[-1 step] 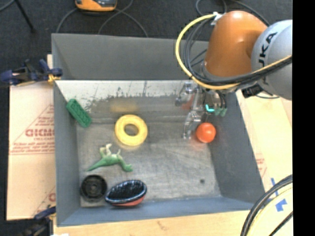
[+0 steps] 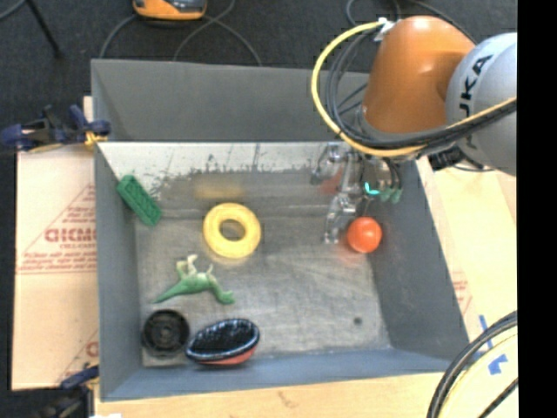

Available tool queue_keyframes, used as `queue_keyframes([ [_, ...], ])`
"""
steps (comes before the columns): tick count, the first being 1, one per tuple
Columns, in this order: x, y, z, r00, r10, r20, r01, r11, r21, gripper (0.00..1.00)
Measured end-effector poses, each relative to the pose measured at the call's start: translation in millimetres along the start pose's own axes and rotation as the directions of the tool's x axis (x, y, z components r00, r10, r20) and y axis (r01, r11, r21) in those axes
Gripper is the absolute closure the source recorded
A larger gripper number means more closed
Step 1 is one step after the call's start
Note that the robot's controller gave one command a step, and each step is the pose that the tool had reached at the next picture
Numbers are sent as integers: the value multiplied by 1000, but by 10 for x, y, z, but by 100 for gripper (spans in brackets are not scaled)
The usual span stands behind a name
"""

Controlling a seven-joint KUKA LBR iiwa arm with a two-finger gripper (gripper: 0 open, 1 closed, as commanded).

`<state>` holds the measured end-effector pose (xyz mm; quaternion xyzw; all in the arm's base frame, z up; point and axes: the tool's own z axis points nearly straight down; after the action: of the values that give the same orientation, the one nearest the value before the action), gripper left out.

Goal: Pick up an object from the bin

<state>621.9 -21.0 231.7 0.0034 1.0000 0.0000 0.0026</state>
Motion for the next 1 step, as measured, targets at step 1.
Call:
queue_keyframes([
  [1,65,2,202,996,-89,6,89,996,2,0],
])
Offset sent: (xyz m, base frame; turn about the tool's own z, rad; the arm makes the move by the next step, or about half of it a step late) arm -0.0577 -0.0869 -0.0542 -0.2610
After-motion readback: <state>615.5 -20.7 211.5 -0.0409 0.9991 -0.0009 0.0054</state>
